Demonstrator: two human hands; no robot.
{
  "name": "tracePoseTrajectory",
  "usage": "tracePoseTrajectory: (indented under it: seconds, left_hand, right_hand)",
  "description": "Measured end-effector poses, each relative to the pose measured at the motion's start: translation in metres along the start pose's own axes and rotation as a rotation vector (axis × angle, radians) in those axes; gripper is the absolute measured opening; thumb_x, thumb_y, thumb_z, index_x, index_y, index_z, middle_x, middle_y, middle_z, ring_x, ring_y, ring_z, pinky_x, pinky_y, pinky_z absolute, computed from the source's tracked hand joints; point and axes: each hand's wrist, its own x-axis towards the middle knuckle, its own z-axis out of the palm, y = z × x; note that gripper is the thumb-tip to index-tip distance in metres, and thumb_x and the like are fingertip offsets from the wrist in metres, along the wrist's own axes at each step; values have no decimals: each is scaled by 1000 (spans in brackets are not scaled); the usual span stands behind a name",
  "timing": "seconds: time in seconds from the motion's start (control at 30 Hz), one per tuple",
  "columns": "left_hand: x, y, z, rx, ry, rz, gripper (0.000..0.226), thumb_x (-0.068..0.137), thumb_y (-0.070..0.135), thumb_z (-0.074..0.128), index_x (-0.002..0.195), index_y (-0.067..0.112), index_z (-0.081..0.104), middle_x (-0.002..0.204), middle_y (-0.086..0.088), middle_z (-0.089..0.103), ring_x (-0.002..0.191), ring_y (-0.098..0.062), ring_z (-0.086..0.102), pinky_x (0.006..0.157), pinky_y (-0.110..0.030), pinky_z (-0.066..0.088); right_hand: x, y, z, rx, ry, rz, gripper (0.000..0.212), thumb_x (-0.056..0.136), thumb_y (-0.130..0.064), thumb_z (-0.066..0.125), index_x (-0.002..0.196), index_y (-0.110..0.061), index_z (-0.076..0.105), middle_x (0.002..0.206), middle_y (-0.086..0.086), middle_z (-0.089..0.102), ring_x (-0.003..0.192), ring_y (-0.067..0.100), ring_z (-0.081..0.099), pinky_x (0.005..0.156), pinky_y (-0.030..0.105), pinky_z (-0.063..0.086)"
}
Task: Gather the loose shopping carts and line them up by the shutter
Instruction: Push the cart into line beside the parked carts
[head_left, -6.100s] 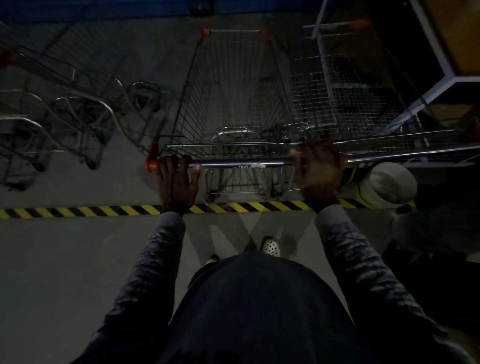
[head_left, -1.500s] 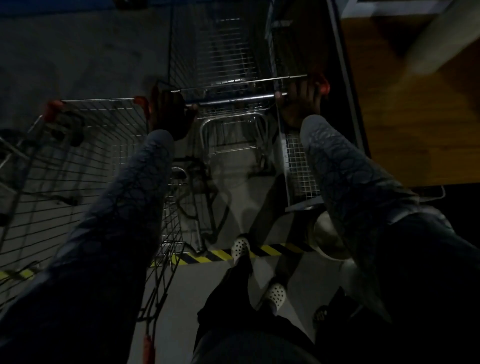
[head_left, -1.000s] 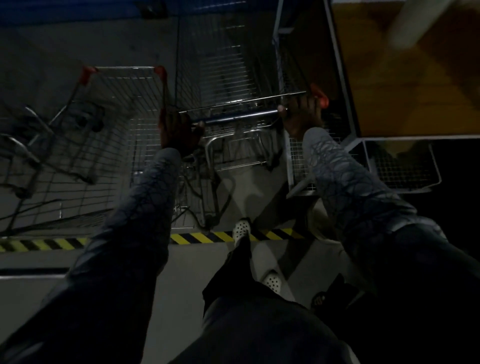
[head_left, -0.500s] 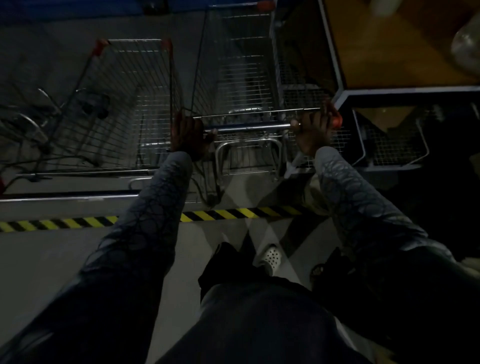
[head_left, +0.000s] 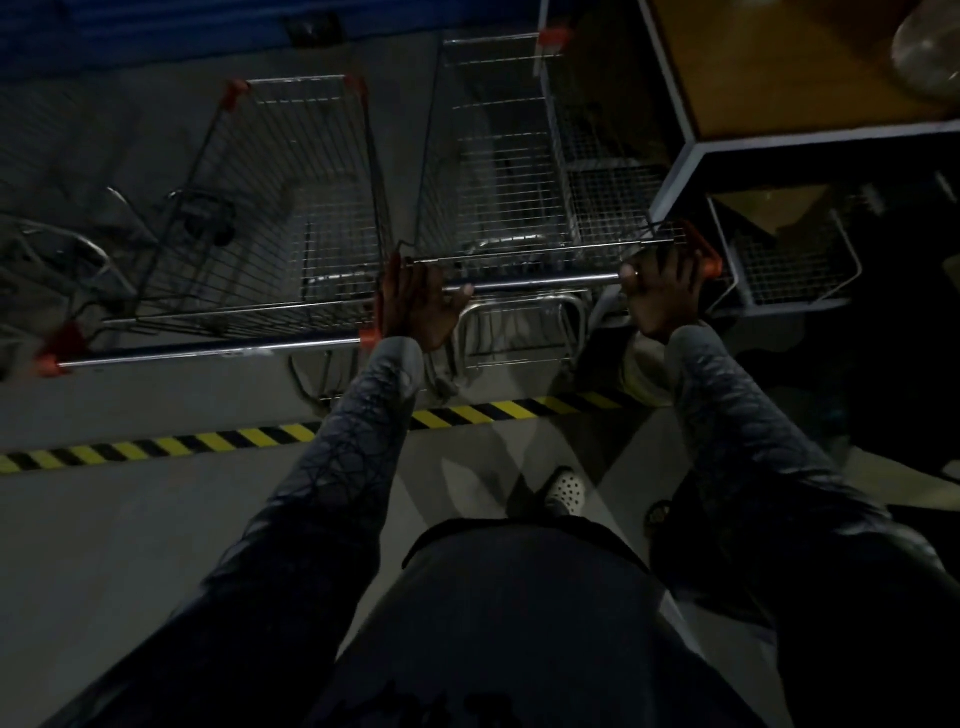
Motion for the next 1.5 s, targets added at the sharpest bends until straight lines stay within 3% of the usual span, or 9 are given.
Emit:
tracePoseTrajectory:
  seconds: [0.2,0.47,0.8,0.97,1.03,1.13,1.27,1.4,1.5]
  left_hand:
    - [-18,-10,30,63,76,-11,85,93,79,14,125,13,57,138,-12,53,148,-36,25,121,-52,15]
    - [-40,-3,31,96,252,23,73,97,71,31,119,10,64,133,-16,59,142,-39,36,117,-58,21]
    - [-51,-2,38,85,382,110,61,99,63,43,97,7,67,106,-18,66,129,-41,50,117,-57,23]
    - [-61,3,31,87,428,125,57,99,62,43,105,10,68,111,-14,65,132,-38,46,125,-43,-1]
    - [-61,4,30,86,436,145,54,98,59,47,104,9,68,110,-15,66,132,-38,47,125,-42,-3]
    - [-57,1,34,91,334,122,61,99,64,38,108,10,65,114,-15,64,135,-39,44,122,-54,10]
    - [-53,-1,36,96,239,109,68,100,67,30,112,10,64,116,-15,63,131,-40,47,117,-56,21]
    - [-56,3,32,62,264,122,64,101,64,36,110,7,64,115,-17,64,128,-40,49,116,-55,25]
    - [-64,14,17,-181,309,126,54,99,56,47,119,8,60,126,-18,57,125,-39,48,108,-51,35]
  right_hand:
    - [-19,6,0,32,5,2,93,87,-64,6,151,-6,39,156,31,31,146,48,25,120,56,9]
    - [-37,13,3,29,98,-58,80,95,-57,15,137,1,52,144,35,43,135,53,39,115,62,19]
    - [-46,22,12,2,167,-55,52,104,-48,36,124,-5,57,133,30,53,125,48,48,109,63,30]
    - [-48,25,9,37,119,-53,50,107,-43,39,136,-4,51,146,30,43,139,48,36,117,61,17]
    - [-49,26,8,46,121,-68,49,107,-42,40,138,-4,49,148,30,41,140,48,34,118,60,15]
    - [-49,27,5,57,102,-70,50,107,-43,38,139,-5,49,150,30,38,142,47,31,119,59,13]
    - [-49,26,4,78,114,-82,51,107,-43,38,136,-4,51,149,32,39,142,48,31,119,59,13]
    - [-48,28,5,81,148,-89,60,103,-50,28,133,-4,53,146,31,43,139,48,35,117,59,16]
    - [-48,22,7,78,216,-123,61,104,-56,29,132,-7,54,142,25,49,136,43,39,120,57,17]
